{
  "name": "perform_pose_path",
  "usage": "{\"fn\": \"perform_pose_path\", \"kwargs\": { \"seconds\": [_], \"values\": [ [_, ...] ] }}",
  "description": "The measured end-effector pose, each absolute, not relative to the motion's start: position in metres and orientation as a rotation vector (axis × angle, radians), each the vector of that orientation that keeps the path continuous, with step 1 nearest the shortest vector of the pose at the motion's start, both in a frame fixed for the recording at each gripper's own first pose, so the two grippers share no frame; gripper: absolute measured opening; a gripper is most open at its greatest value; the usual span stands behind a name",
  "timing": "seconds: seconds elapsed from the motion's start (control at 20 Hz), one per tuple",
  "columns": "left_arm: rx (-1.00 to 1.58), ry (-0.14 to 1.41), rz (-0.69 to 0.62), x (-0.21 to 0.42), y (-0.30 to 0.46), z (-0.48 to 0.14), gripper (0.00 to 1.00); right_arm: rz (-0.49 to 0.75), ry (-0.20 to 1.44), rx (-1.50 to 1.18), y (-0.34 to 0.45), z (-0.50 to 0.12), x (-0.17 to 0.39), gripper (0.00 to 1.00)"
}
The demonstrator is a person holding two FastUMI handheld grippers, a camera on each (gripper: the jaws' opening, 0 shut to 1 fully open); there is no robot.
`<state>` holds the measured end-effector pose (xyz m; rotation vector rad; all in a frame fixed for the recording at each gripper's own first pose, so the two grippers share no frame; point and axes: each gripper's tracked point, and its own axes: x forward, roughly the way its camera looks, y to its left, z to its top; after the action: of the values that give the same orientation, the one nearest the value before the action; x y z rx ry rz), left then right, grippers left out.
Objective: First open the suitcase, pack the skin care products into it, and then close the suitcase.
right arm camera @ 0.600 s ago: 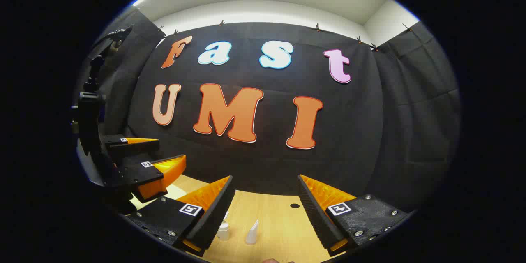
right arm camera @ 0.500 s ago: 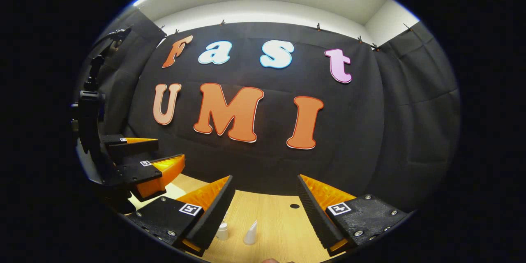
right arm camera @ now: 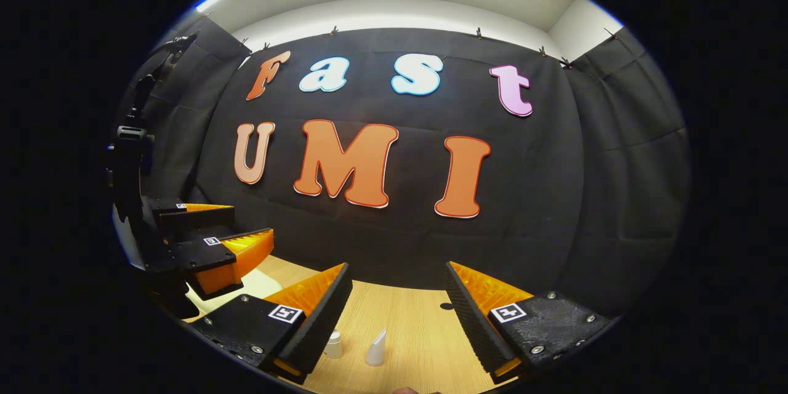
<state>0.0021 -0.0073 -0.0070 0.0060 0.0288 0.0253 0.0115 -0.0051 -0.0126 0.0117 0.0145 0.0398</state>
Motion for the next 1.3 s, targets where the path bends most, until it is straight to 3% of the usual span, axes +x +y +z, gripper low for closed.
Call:
{"fn": "perform_pose_path", "kwargs": {
  "seconds": [0.25,0.35,0.6,0.65,0.85,1.3],
  "values": [
    [0.0,0.038,-0.004,0.02,-0.011,-0.007,0.99,0.02,0.044,0.025,-0.014,-0.018,0.022,0.92],
    [0.0,0.044,-0.013,0.026,-0.011,-0.006,1.0,0.015,0.064,0.049,-0.015,-0.022,0.024,0.98],
    [0.003,0.025,-0.001,0.026,-0.002,-0.002,1.0,0.007,0.059,0.067,-0.015,-0.021,0.02,0.95],
    [-0.001,0.023,0.009,0.024,0.001,-0.003,0.98,0.009,0.052,0.063,-0.015,-0.021,0.02,0.99],
    [0.022,0.048,0.063,0.011,0.022,-0.014,0.99,0.014,0.035,0.052,-0.016,-0.017,0.024,0.92],
    [0.257,0.219,-0.009,-0.004,0.024,-0.097,0.98,0.003,0.035,-0.008,-0.033,-0.024,0.034,0.95]
  ]
}}
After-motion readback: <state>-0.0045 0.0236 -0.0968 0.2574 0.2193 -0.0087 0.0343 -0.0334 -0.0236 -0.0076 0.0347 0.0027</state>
